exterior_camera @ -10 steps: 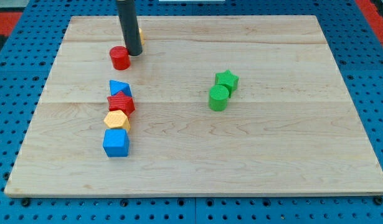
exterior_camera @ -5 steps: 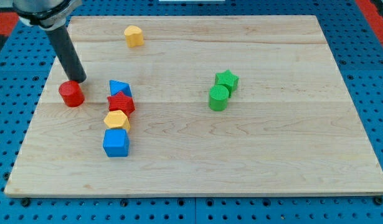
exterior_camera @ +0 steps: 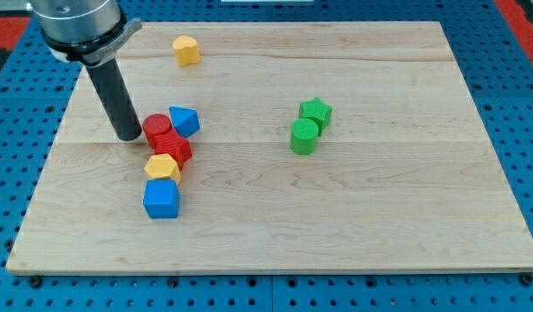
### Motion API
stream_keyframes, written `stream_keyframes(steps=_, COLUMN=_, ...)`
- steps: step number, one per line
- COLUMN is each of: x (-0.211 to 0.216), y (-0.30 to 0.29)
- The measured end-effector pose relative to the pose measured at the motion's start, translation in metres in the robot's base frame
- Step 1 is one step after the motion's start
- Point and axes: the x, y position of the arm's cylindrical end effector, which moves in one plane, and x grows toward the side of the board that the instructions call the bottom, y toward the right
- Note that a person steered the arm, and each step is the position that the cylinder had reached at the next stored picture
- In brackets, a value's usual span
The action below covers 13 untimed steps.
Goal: Move the red circle into the red star
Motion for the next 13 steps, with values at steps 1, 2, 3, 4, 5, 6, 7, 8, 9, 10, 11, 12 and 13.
stream_keyframes(steps=1, x=-0.004, y=0.02)
stream_keyframes(steps=2, x=-0.005, y=0.042)
stream_keyframes(steps=3, x=-0.016, y=0.033)
stream_keyframes(steps=4, x=-0.006, y=0.032)
stream_keyframes(steps=5, x=-0.002, y=0.039)
stream_keyframes(steps=6, x=0.046, y=0.055)
stream_keyframes(steps=7, x=0.053, y=0.069)
stream_keyframes(steps=8, x=0.034, y=0.066)
stream_keyframes(steps=9, x=0.026, y=0.104)
stream_keyframes(steps=10, x=0.03, y=0.08)
stream_keyframes(steps=11, x=-0.005, y=0.023)
stream_keyframes(steps=12, x=-0.031, y=0.051)
stream_keyframes(steps=13, x=-0.017, y=0.072)
